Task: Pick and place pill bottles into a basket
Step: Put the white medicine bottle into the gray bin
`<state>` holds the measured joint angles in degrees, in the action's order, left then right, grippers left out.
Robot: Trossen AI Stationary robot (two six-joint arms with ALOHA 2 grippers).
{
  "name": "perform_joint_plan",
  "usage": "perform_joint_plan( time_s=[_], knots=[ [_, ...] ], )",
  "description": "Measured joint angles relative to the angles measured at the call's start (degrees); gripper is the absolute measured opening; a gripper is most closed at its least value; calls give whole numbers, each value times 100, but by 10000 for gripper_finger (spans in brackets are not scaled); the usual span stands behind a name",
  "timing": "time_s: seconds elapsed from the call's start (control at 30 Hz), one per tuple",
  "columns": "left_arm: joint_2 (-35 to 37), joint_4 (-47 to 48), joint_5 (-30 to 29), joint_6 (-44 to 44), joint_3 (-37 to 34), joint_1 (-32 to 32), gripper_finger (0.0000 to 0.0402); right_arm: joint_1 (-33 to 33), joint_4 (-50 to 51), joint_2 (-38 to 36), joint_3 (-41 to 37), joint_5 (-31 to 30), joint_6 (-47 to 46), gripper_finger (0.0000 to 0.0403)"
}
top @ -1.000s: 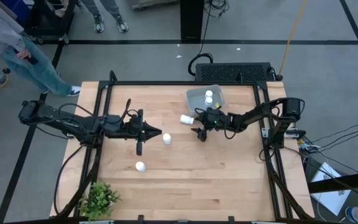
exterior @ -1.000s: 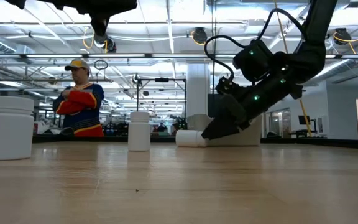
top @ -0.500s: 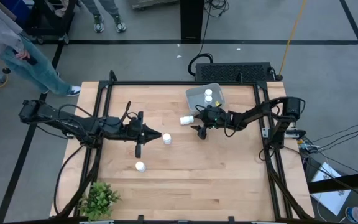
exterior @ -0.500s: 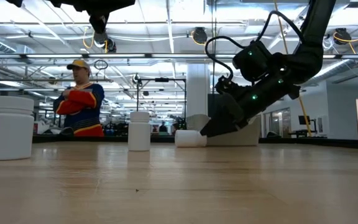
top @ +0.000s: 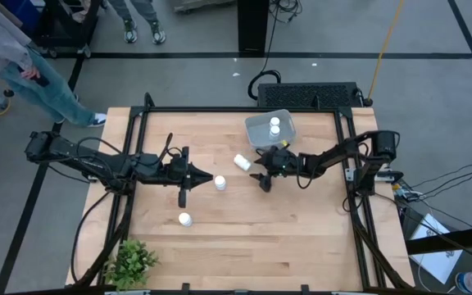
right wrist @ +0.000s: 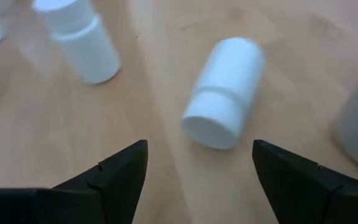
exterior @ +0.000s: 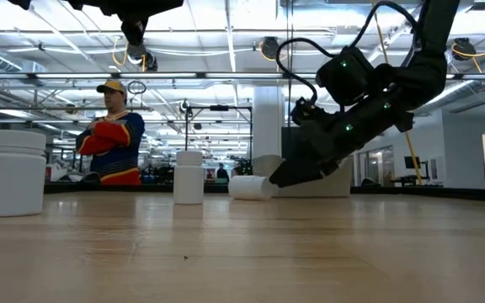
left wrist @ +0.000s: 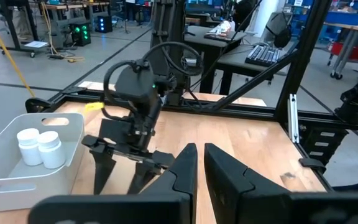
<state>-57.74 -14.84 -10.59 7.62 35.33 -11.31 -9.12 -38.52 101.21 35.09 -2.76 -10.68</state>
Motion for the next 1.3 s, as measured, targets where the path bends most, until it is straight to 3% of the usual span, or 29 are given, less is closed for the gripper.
perform_joint_plan(
  time_s=[0.2,0.3,0.6,0.93,1.3],
  knots=[
    [0,10,0,-6,0,-2,35,415,-501,396,121,-681,-537,284],
    [0,61,0,-7,2,-10,35,728,-493,708,311,-1493,-579,288],
    [-2,138,3,-46,2,-34,35,1060,-267,1527,1270,-2733,-1368,306],
    [-2,274,7,-109,2,-266,35,1090,-97,1732,1493,-3293,-1741,306],
    [-2,279,5,-114,2,-433,35,1029,-456,1725,1495,-2851,-1070,306]
  ],
)
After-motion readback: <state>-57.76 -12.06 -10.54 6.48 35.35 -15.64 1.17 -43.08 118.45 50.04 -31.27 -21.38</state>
